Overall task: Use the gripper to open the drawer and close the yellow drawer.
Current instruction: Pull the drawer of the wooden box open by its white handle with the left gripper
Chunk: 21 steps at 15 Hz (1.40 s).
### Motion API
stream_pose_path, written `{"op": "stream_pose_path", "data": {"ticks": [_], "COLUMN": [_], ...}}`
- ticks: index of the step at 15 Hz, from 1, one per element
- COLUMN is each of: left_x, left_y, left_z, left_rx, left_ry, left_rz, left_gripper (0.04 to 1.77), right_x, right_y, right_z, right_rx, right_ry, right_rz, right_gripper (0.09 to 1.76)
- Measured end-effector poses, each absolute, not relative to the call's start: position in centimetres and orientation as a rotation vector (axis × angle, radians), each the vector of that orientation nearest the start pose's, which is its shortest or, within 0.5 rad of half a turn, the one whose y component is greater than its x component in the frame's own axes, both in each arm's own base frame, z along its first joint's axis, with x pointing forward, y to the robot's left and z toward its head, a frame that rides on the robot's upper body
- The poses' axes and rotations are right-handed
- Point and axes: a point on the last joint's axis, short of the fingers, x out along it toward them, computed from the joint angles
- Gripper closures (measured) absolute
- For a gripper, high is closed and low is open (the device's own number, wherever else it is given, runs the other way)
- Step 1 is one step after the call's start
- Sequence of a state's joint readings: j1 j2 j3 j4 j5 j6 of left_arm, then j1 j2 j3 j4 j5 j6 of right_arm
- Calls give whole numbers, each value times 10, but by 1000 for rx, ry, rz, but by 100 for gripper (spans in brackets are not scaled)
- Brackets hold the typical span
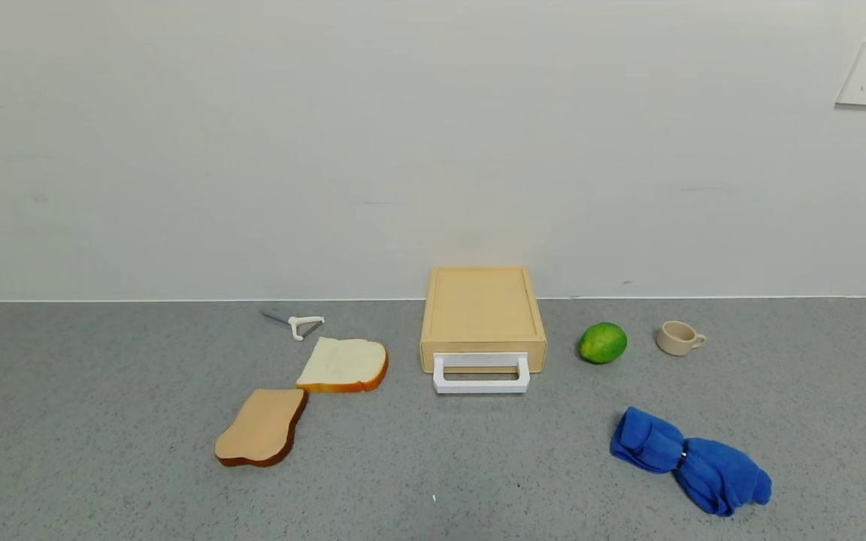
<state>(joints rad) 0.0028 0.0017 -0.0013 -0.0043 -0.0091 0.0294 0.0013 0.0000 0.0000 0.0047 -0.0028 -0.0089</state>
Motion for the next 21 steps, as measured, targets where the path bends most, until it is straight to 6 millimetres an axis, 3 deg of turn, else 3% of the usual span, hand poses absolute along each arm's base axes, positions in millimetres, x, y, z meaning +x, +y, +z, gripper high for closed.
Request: {"op": "stream_pose_path", "data": {"ticks": [6,9,12,15,17,21], "left_x": [-35,-36,-21,19,57,139], "left_y": [-1,-1,-1,-2,-3,-12], "left_z": [110,146,194,246,271,286], "left_rx": [30,32,47,67,94,183], "left_ry": [-47,-21,30,128,207,354], "left_rz": [-22,-32,-36,-81,-147,-301], "left_gripper": [10,9,9,9,9,9], "right_x": [-23,-23,-23,-23,-23,-23], "right_y": [0,0,0,0,0,0], "right_z": [75,75,75,75,75,75], "right_rx": [-9,-9,-9,-9,-9,-9], "right_ry": [5,4,4,4,4,4], "right_rz": [-1,-1,-2,-2,-2,-1], "right_gripper": [15,15,15,15,15,15]}}
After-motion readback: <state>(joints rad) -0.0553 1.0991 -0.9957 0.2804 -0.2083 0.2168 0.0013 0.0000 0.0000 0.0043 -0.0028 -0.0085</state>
